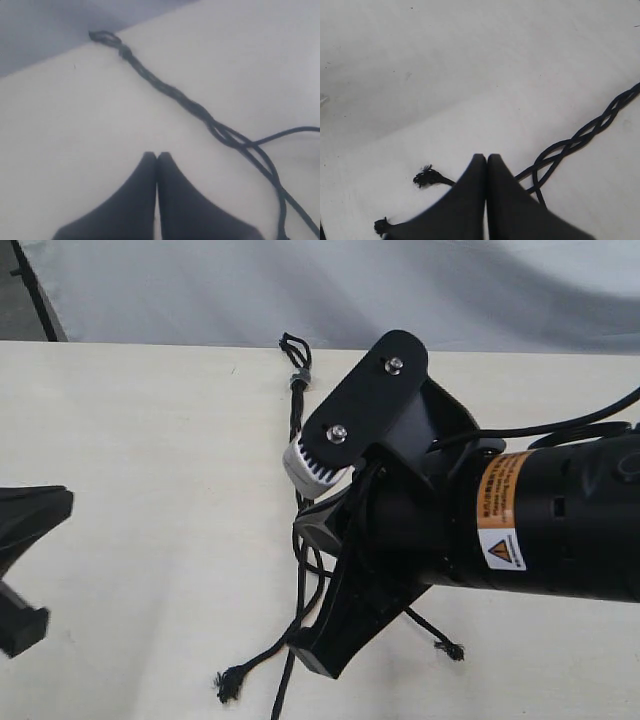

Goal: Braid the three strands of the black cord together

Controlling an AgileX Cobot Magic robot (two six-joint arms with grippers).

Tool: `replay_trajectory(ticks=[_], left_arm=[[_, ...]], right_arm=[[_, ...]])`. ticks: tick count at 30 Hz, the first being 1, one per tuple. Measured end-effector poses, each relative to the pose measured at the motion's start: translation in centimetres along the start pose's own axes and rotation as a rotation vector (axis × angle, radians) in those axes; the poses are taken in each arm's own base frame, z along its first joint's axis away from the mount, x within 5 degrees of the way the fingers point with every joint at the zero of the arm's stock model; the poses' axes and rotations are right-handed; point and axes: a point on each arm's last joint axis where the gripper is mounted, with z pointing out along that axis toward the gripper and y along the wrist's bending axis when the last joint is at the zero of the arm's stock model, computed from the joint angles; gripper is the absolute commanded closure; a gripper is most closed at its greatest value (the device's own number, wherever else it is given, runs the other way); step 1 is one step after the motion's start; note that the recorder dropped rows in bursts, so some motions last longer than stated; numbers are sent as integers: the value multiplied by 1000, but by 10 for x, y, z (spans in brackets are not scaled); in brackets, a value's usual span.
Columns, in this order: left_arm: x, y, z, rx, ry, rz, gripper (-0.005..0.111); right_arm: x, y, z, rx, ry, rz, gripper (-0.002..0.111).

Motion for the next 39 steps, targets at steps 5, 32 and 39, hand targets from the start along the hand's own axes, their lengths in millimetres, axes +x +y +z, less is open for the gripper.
replay_trajectory(ticks=[5,32,39], left_arm=[[7,5,-44,-97,-301,62,106],[48,18,-64,-441,-494,-175,106],[47,17,-64,-438,-507,-169,106]], right_arm=[[0,0,0,0,0,0,108],[0,0,0,0,-1,0,108],[0,0,0,0,-1,0,108]])
